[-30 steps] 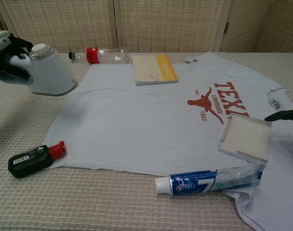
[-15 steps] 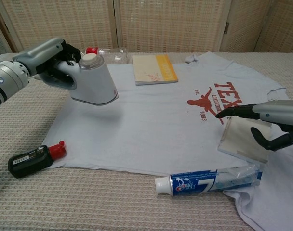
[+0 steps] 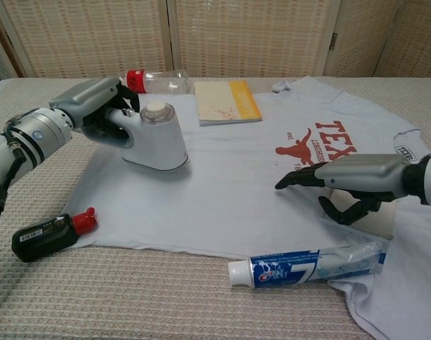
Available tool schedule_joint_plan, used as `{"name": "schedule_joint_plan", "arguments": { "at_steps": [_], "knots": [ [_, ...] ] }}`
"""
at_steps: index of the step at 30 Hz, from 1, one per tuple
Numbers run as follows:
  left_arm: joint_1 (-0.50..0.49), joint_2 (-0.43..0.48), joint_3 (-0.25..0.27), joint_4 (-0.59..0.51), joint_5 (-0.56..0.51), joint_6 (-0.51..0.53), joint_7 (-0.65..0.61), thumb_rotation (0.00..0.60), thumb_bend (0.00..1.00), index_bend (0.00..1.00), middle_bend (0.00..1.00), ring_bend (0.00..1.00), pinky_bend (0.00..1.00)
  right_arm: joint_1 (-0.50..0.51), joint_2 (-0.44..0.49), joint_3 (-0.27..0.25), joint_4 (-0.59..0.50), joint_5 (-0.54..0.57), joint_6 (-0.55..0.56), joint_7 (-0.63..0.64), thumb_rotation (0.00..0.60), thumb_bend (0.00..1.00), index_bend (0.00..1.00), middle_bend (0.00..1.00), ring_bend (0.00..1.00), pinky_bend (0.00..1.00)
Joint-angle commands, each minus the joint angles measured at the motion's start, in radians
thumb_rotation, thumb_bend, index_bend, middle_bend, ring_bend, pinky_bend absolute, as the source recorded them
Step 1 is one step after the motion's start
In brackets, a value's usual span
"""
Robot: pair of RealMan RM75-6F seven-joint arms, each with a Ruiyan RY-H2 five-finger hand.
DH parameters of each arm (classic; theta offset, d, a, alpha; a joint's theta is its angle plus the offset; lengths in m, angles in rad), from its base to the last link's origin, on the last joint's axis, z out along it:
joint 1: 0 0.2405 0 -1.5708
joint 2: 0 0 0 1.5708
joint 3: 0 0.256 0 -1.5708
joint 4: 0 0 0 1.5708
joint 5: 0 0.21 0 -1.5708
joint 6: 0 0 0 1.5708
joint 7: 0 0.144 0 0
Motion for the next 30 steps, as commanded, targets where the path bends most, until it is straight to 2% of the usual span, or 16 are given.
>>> {"name": "schedule_joint_plan", "arguments": {
  "at_steps": [1,7,18,25,30],
  "knots": [
    [-0.010,-0.018,0.001,0.022,0.002,-0.002,0.000,0.600,0.35,0.91,1.00,0.86,0.63,0.009,-0.012,-0.009,0.011,0.012,-0.011,-0.013,0.476,0.89,0.00,0.02,0.00,0.00],
    [-0.035,-0.059,0.007,0.091,0.007,-0.025,0.005,0.600,0.35,0.91,1.00,0.86,0.63,0.013,-0.022,-0.027,0.024,0.030,-0.010,-0.019,0.475,0.89,0.00,0.02,0.00,0.00],
    [-0.031,-0.109,-0.001,0.332,-0.035,-0.118,-0.033,0.600,0.35,0.91,1.00,0.86,0.63,0.013,-0.019,-0.046,0.013,0.047,0.014,-0.030,0.477,0.89,0.00,0.02,0.00,0.00],
    [-0.003,-0.106,-0.032,0.459,-0.089,-0.203,-0.057,0.600,0.35,0.91,1.00,0.86,0.63,0.020,-0.024,-0.053,0.011,0.060,0.012,-0.038,0.474,0.89,0.00,0.02,0.00,0.00],
    [0.019,-0.083,-0.064,0.481,-0.125,-0.210,-0.098,0.600,0.35,0.91,1.00,0.86,0.64,0.024,-0.026,-0.057,0.011,0.063,0.015,-0.039,0.474,0.89,0.00,0.02,0.00,0.00]
  ]
}}
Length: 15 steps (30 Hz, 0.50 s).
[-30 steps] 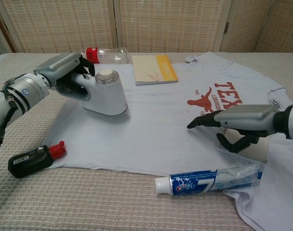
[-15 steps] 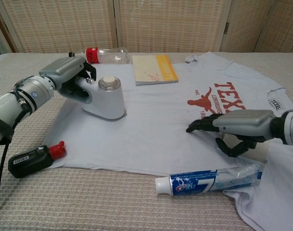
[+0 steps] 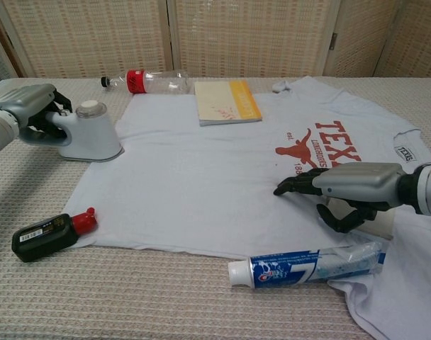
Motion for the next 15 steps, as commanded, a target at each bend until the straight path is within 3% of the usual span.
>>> {"name": "schedule_joint_plan", "arguments": {
  "at_steps": [1,8,15],
  "knots": [
    [0.020,0.021,-0.020,-0.008,-0.016,0.033,-0.049,0.600,0.35,0.91,1.00,0.86,0.64,0.001,0.000,-0.003,-0.001,0.000,0.003,0.000,0.475,0.89,0.00,0.02,0.00,0.00],
    [0.041,0.041,0.020,-0.108,0.048,0.216,-0.102,0.600,0.35,0.91,1.00,0.86,0.64,0.000,0.005,-0.014,-0.004,-0.003,0.013,0.002,0.472,0.89,0.00,0.02,0.00,0.00],
    [0.005,0.001,0.054,-0.206,0.102,0.273,-0.058,0.600,0.35,0.91,1.00,0.85,0.64,-0.007,0.021,-0.021,-0.022,0.002,0.032,-0.004,0.471,0.89,0.00,0.02,0.00,0.00]
  ]
}}
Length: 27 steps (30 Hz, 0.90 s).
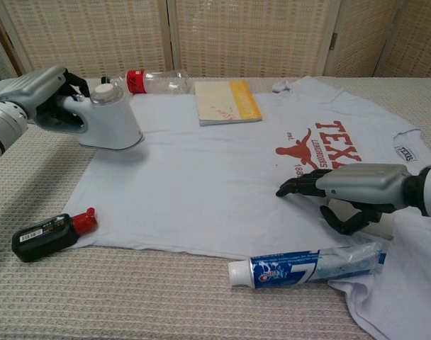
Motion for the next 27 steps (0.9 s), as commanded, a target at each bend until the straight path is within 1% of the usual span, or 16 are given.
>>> {"name": "schedule_joint_plan", "arguments": {
  "at_steps": [1,7,12,16,20,27],
  "knots": [
    [-0.026,-0.034,0.014,-0.034,0.022,0.010,0.026,0.600,0.35,0.91,1.00,0.85,0.64,-0.003,0.005,-0.002,-0.005,0.005,0.004,-0.004,0.470,0.89,0.00,0.02,0.00,0.00],
    [-0.079,-0.105,0.014,-0.030,0.033,-0.001,0.070,0.600,0.35,0.91,1.00,0.85,0.64,-0.006,0.006,-0.007,-0.002,0.018,0.000,-0.013,0.476,0.89,0.00,0.02,0.00,0.00],
    [-0.115,-0.164,0.001,0.042,0.019,-0.042,0.106,0.600,0.35,0.91,1.00,0.85,0.64,-0.005,0.000,-0.007,0.002,0.026,-0.003,-0.017,0.473,0.89,0.00,0.02,0.00,0.00],
    [-0.118,-0.199,-0.007,0.121,0.001,-0.083,0.122,0.600,0.35,0.91,1.00,0.85,0.64,-0.003,-0.005,-0.006,0.004,0.029,-0.005,-0.018,0.472,0.89,0.00,0.02,0.00,0.00],
    [-0.099,-0.207,0.003,0.183,0.001,-0.100,0.130,0.600,0.35,0.90,1.00,0.85,0.64,-0.001,-0.007,-0.006,0.007,0.031,-0.007,-0.020,0.471,0.89,0.00,0.02,0.00,0.00],
    [-0.058,-0.177,-0.005,0.234,-0.019,-0.124,0.107,0.600,0.34,0.90,1.00,0.85,0.64,0.005,-0.017,-0.005,0.012,0.037,-0.016,-0.024,0.475,0.89,0.00,0.02,0.00,0.00]
  ]
}}
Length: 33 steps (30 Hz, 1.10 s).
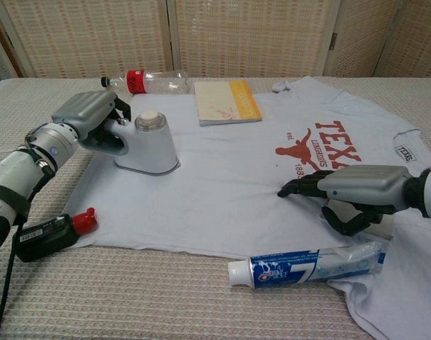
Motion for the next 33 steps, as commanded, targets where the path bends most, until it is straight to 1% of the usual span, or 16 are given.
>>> {"name": "schedule_joint_plan", "arguments": {
  "at_steps": [1,6,10,15,20,23,26,29,33],
  "knots": [
    [0.018,0.018,-0.006,0.012,-0.012,-0.012,-0.012,0.600,0.34,0.90,1.00,0.85,0.64,0.002,-0.004,0.000,0.002,0.002,-0.003,-0.002,0.476,0.89,0.00,0.02,0.00,0.00],
    [0.055,0.058,-0.008,0.022,-0.019,-0.004,-0.035,0.600,0.34,0.90,0.99,0.85,0.64,0.004,-0.006,0.001,0.001,0.007,-0.005,-0.008,0.473,0.89,0.00,0.02,0.00,0.00],
    [0.090,0.093,-0.005,0.004,-0.017,0.036,-0.080,0.600,0.34,0.90,0.99,0.84,0.64,0.005,-0.006,0.002,-0.002,0.010,-0.005,-0.012,0.473,0.89,0.00,0.02,0.00,0.00],
    [0.127,0.126,0.018,-0.058,0.012,0.135,-0.145,0.600,0.34,0.90,0.99,0.84,0.64,0.005,-0.009,-0.001,-0.004,0.010,-0.004,-0.015,0.474,0.89,0.00,0.02,0.00,0.00],
    [0.111,0.129,0.031,-0.131,0.039,0.205,-0.136,0.600,0.34,0.90,0.99,0.84,0.64,0.003,-0.008,-0.004,-0.004,0.008,-0.002,-0.013,0.474,0.89,0.00,0.02,0.00,0.00],
    [0.079,0.115,0.033,-0.166,0.049,0.202,-0.103,0.600,0.34,0.90,0.99,0.84,0.64,0.002,-0.004,-0.004,-0.005,0.009,0.002,-0.011,0.475,0.89,0.00,0.02,0.00,0.00],
    [0.044,0.087,0.034,-0.171,0.054,0.176,-0.052,0.600,0.34,0.90,0.99,0.84,0.64,0.001,0.000,-0.003,-0.004,0.011,0.004,-0.008,0.473,0.89,0.00,0.02,0.00,0.00],
    [0.011,0.054,0.029,-0.155,0.047,0.127,-0.006,0.600,0.34,0.90,0.99,0.84,0.64,-0.001,0.001,-0.004,-0.002,0.013,0.003,-0.005,0.474,0.89,0.00,0.02,0.00,0.00],
    [-0.013,0.018,0.027,-0.114,0.041,0.088,0.038,0.600,0.34,0.90,0.99,0.84,0.64,-0.003,0.002,-0.006,0.003,0.014,0.004,-0.001,0.471,0.88,0.00,0.02,0.00,0.00]
  ]
}}
